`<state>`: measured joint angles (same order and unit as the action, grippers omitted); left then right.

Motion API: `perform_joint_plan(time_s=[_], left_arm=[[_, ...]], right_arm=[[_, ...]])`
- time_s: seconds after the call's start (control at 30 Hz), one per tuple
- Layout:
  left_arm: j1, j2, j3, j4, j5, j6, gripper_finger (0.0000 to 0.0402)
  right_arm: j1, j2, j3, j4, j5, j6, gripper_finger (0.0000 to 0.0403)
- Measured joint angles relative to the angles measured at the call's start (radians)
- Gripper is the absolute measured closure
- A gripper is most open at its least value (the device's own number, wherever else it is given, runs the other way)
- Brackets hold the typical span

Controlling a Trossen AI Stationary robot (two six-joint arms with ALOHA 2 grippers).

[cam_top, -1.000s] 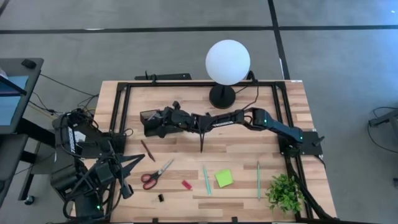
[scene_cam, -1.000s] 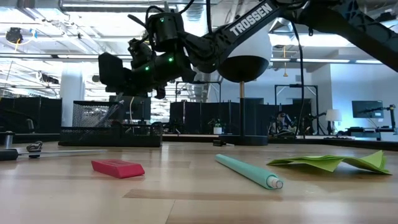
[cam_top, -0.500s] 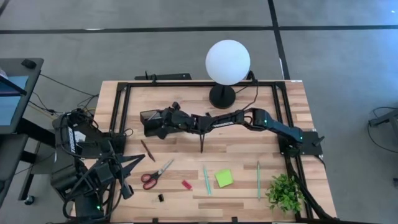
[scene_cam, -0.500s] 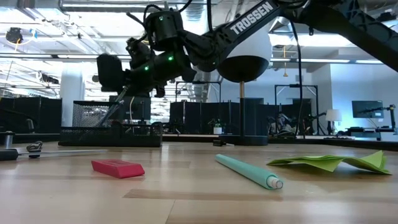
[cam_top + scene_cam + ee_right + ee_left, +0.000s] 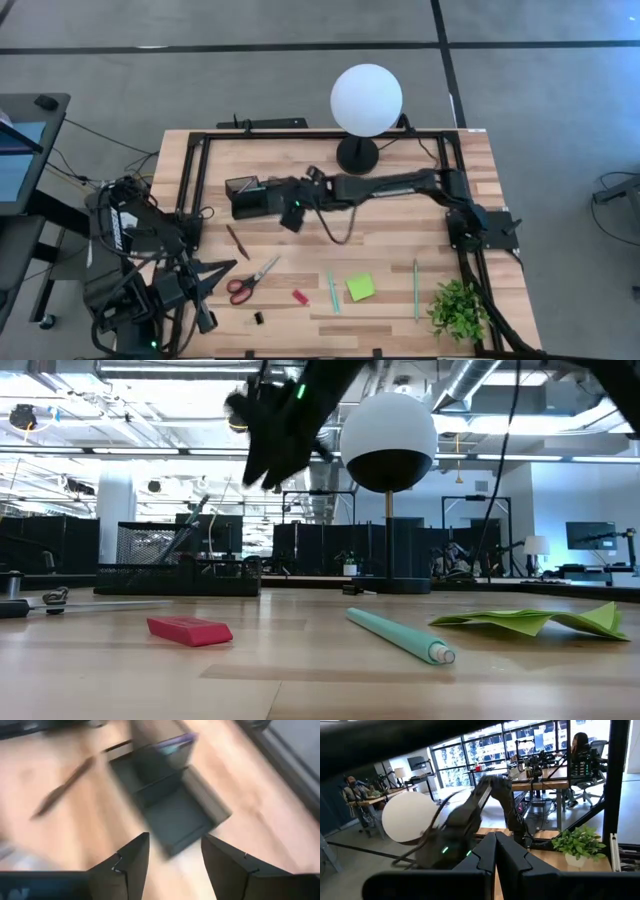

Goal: Pick and place office supplies into organizer
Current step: Put the blue pen into the black desk organizer

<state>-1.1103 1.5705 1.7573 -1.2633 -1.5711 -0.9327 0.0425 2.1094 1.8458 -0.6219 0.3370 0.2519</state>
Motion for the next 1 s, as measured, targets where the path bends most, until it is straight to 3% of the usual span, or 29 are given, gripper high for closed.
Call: perform_joint_plan(time_s=[0.2, 0.37, 0.5, 0.63, 0.7, 0.8, 0.9, 1.0], left_arm=[[-0.010, 0.045, -0.002, 0.062, 0.002, 0.046, 0.0401], [-0.010, 0.070, -0.003, 0.077, 0.002, 0.025, 0.0401], [-0.010, 0.101, -0.003, 0.082, 0.000, 0.006, 0.0401], [-0.014, 0.135, -0.007, 0.086, 0.000, 0.005, 0.0401], [-0.014, 0.153, -0.007, 0.086, 0.000, 0.000, 0.0401], [-0.013, 0.175, -0.009, 0.087, 0.002, -0.021, 0.0401], [-0.008, 0.185, -0.010, 0.096, 0.001, -0.031, 0.0401], [-0.008, 0.185, -0.010, 0.096, 0.004, -0.062, 0.0401]], right_arm=[[0.195, -0.097, -0.036, -0.055, 0.133, 0.015, 0.0234], [0.369, -0.130, -0.037, -0.178, 0.442, 0.186, 0.0232], [0.514, -0.127, -0.050, -0.469, 0.715, 0.602, 0.0234], [0.654, -0.100, -0.185, -0.594, 0.754, 1.026, 0.0241], [0.715, -0.103, -0.270, -0.486, 0.763, 1.145, 0.0244], [0.776, -0.092, -0.392, -0.225, 0.778, 1.175, 0.0248], [0.784, -0.078, -0.457, 0.037, 0.784, 1.065, 0.0249], [0.770, -0.073, -0.482, 0.187, 0.751, 0.946, 0.0249]])
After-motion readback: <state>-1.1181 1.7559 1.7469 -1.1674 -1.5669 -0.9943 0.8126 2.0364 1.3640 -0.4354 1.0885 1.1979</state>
